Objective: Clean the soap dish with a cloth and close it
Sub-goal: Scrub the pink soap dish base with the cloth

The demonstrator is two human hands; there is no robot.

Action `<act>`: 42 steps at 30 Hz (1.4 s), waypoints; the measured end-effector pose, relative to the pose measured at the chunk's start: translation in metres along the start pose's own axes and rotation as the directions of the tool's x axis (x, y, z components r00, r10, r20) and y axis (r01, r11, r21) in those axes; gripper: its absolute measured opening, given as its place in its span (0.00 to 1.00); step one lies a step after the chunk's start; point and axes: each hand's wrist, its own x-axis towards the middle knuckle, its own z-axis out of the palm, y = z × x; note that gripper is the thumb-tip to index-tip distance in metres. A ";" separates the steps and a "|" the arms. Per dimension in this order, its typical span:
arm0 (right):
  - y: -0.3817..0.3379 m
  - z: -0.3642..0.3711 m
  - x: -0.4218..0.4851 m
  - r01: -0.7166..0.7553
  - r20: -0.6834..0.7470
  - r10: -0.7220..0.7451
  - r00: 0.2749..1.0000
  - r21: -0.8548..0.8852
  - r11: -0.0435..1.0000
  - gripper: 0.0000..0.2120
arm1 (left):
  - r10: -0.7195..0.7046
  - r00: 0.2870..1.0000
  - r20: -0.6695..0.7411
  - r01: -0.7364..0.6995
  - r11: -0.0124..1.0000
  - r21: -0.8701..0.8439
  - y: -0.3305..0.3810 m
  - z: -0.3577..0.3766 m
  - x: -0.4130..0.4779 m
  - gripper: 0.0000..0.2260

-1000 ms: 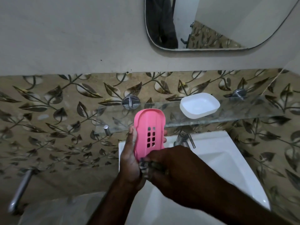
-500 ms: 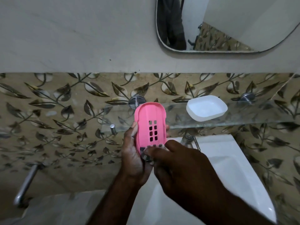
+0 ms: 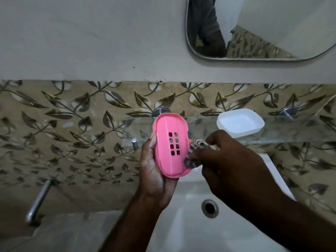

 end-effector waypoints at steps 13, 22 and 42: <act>0.001 0.028 -0.007 0.383 -0.117 -0.387 0.915 -0.050 0.922 0.14 | -0.065 0.998 -0.024 0.062 0.992 -0.110 -0.007 0.004 -0.001 0.25; 0.022 0.016 0.002 -0.196 0.045 0.335 0.941 0.879 0.435 0.16 | -0.058 0.997 0.045 0.057 0.998 0.027 0.000 -0.007 0.008 0.32; 0.024 0.046 -0.003 -0.396 0.309 0.437 0.844 0.911 0.119 0.08 | 0.053 0.992 -0.113 -0.048 0.998 0.048 -0.005 0.010 0.002 0.23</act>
